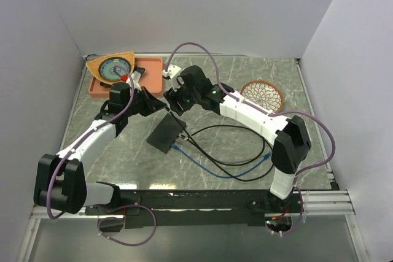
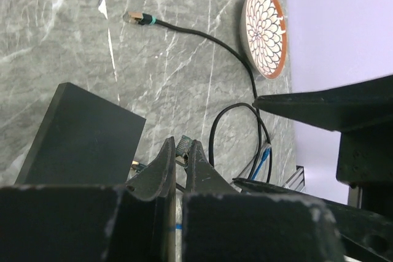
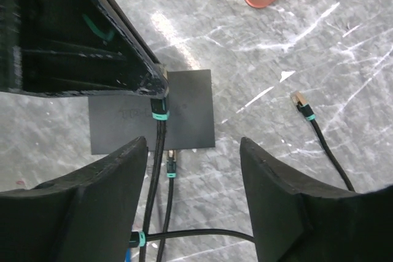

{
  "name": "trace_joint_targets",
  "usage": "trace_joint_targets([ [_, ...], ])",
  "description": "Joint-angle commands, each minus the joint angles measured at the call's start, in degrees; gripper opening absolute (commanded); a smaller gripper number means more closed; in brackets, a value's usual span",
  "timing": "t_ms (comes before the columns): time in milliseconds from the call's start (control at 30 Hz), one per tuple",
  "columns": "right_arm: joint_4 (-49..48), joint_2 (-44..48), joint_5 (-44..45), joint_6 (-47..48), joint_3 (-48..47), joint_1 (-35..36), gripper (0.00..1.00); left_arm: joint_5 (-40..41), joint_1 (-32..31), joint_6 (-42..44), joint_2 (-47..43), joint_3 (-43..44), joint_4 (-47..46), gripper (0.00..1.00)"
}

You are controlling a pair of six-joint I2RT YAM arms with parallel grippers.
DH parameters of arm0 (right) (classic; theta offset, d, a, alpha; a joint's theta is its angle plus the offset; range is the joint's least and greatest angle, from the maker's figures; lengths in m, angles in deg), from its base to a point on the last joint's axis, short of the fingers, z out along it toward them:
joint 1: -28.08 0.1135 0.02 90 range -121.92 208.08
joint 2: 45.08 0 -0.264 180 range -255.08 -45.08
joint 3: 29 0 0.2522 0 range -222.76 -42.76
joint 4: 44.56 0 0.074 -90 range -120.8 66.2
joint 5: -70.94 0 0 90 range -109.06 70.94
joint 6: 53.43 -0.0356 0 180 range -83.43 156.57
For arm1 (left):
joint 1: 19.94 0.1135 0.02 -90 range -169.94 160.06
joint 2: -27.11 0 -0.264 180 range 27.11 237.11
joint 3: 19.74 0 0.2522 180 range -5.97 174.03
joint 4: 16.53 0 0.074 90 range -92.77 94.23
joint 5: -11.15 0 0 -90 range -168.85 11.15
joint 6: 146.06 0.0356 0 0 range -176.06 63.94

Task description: Insert the plug into the switch port

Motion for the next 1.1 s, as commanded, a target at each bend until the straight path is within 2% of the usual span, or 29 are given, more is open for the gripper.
trace_joint_targets([
  [0, -2.67, -0.39, -0.40, -0.67, -1.06, 1.29, 0.66, 0.60, 0.20, -0.75, -2.06, 1.77, 0.22, 0.01],
  [100, -2.49, -1.45, -0.75, -1.11, -2.03, 1.73, 0.60, 0.33, 0.20, -1.10, -2.06, 1.51, -0.13, 0.01],
  [533, -2.58, -4.61, 0.21, -2.34, -3.79, 3.75, 0.55, -0.11, 0.20, -0.93, -2.06, 1.95, 0.04, 0.01],
  [633, -2.32, -5.32, 0.57, -2.69, -4.31, 3.84, 0.48, -0.11, 0.20, -0.75, -2.06, 1.95, 0.22, 0.01],
  [1067, -2.40, -7.87, 1.53, -3.05, -5.73, 3.84, 0.36, -0.11, 0.29, -0.75, -2.85, 1.68, 0.31, 0.01],
])
